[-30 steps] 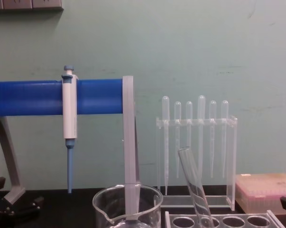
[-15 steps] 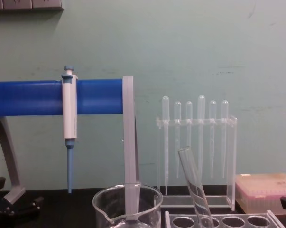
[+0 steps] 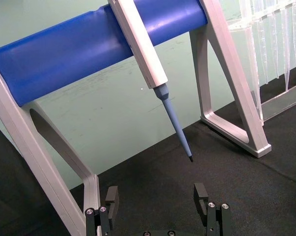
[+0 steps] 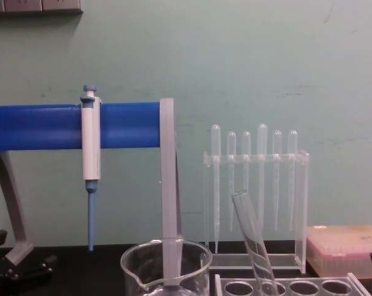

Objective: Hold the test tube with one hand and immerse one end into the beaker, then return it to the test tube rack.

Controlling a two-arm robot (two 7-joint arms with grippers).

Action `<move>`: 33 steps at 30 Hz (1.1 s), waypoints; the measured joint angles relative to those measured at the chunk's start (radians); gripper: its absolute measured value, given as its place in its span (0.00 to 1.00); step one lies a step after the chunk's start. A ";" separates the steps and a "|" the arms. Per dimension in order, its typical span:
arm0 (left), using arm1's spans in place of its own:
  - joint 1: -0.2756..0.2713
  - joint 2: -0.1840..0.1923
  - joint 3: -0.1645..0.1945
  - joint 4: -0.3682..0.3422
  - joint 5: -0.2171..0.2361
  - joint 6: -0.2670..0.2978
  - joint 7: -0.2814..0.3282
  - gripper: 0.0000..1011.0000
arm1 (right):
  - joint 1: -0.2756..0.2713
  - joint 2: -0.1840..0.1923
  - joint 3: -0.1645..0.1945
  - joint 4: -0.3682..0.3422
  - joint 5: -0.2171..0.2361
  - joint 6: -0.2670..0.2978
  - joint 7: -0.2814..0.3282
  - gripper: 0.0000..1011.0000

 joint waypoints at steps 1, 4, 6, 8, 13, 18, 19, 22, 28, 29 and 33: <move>0.000 0.000 0.000 0.000 0.000 0.000 0.000 0.99 | -0.010 0.005 0.005 -0.015 -0.004 0.002 -0.004 0.99; 0.000 0.000 0.000 0.000 0.000 0.000 0.000 0.99 | -0.057 0.031 0.024 -0.086 -0.026 0.014 -0.029 0.99; 0.000 0.000 0.000 0.000 0.000 0.000 0.000 0.99 | -0.098 0.056 0.036 -0.154 -0.044 0.025 -0.042 0.99; 0.000 0.000 0.000 0.000 0.000 0.000 0.000 0.99 | -0.128 0.075 0.045 -0.209 -0.049 0.034 -0.045 0.99; 0.000 0.000 0.000 0.000 0.000 0.000 0.000 0.99 | -0.189 0.117 0.059 -0.352 -0.027 0.050 0.005 0.99; 0.000 0.000 0.000 0.000 0.000 0.000 0.000 0.99 | -0.175 0.118 0.035 -0.412 0.015 0.068 0.108 0.99; 0.000 0.000 0.000 0.000 0.000 0.000 0.000 0.99 | -0.161 0.110 0.024 -0.415 0.026 0.078 0.139 0.99; 0.000 0.000 0.000 0.000 0.000 0.000 0.000 0.99 | -0.117 0.081 -0.009 -0.405 0.037 0.108 0.200 0.99; 0.000 0.000 0.000 0.000 0.000 0.000 0.000 0.99 | -0.018 0.007 -0.056 -0.330 0.053 0.193 0.288 0.99; 0.000 0.000 0.000 0.000 0.000 0.000 0.000 0.99 | -0.006 -0.003 -0.058 -0.318 0.060 0.203 0.299 0.99; 0.000 0.000 0.000 0.000 0.000 0.000 0.000 0.99 | 0.043 -0.046 -0.068 -0.265 0.088 0.251 0.347 0.99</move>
